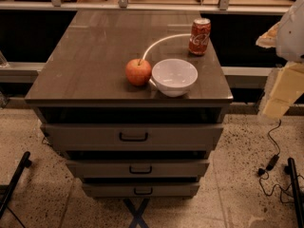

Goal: Pick coke can

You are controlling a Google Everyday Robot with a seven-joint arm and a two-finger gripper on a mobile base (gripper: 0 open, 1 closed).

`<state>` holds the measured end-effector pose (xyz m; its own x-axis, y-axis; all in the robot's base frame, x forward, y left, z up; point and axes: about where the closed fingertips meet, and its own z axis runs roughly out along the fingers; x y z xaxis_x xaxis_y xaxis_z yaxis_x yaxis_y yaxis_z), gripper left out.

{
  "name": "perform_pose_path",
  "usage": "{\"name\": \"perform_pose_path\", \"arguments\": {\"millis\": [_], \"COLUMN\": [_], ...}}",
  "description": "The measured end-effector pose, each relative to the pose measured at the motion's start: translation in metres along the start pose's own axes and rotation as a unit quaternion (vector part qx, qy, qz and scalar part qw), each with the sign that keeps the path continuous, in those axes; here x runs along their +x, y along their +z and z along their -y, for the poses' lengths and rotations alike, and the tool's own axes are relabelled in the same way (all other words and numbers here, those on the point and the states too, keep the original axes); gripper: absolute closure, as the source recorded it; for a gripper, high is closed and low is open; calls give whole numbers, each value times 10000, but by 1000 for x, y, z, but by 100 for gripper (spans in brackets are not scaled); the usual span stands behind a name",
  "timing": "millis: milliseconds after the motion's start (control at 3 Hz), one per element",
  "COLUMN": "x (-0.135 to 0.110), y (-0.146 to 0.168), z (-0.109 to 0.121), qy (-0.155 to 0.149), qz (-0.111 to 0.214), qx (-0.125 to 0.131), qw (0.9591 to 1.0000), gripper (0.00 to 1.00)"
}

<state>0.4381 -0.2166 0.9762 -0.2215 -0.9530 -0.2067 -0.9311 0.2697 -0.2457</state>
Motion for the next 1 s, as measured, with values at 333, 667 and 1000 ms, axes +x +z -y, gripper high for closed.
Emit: {"name": "perform_pose_path", "arguments": {"millis": [333,667,1000], "x": [0,-4,-18], "y": [0,0,2], "z": [0,10,55], "qy": [0,117,359], "qz": [0,83,387], "qx": [1,200,724], "qw": [10000,9997,9960], "gripper": [0,0,0]}}
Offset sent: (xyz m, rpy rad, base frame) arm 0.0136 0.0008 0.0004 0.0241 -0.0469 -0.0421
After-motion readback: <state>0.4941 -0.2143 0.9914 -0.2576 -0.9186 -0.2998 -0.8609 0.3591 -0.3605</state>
